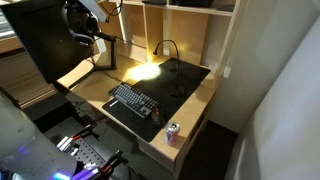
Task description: Unhang and hang up the headphones on the back of the desktop computer
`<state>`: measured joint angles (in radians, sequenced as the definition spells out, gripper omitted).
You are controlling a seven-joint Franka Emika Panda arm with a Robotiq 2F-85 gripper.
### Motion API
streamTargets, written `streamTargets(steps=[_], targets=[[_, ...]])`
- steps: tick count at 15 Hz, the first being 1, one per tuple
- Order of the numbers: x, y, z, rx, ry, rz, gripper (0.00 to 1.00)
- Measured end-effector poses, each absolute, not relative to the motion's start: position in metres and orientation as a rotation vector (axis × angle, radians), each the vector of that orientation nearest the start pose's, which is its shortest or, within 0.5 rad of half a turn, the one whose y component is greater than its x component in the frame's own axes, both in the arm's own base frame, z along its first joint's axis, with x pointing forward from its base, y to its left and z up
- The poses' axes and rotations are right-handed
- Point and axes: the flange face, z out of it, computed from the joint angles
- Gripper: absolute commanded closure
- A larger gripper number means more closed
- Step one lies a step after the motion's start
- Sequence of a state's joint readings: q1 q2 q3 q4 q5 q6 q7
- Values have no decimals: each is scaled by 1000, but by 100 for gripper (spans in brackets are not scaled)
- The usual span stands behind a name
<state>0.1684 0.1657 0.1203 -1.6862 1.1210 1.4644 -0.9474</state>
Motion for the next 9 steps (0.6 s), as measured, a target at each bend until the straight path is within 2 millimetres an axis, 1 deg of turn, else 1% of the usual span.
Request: streamTargets(steps=[1, 2, 4, 5, 6, 9], targets=[[536, 264, 550, -1613, -1077, -43, 96], [541, 267, 561, -1581, -1104, -44, 85], [553, 274, 572, -1543, -1139, -45, 85], [558, 277, 571, -1533, -1146, -43, 85], [561, 279, 569, -1526, -1148, -38, 96], [568, 280, 559, -1536, -1131, -31, 96]])
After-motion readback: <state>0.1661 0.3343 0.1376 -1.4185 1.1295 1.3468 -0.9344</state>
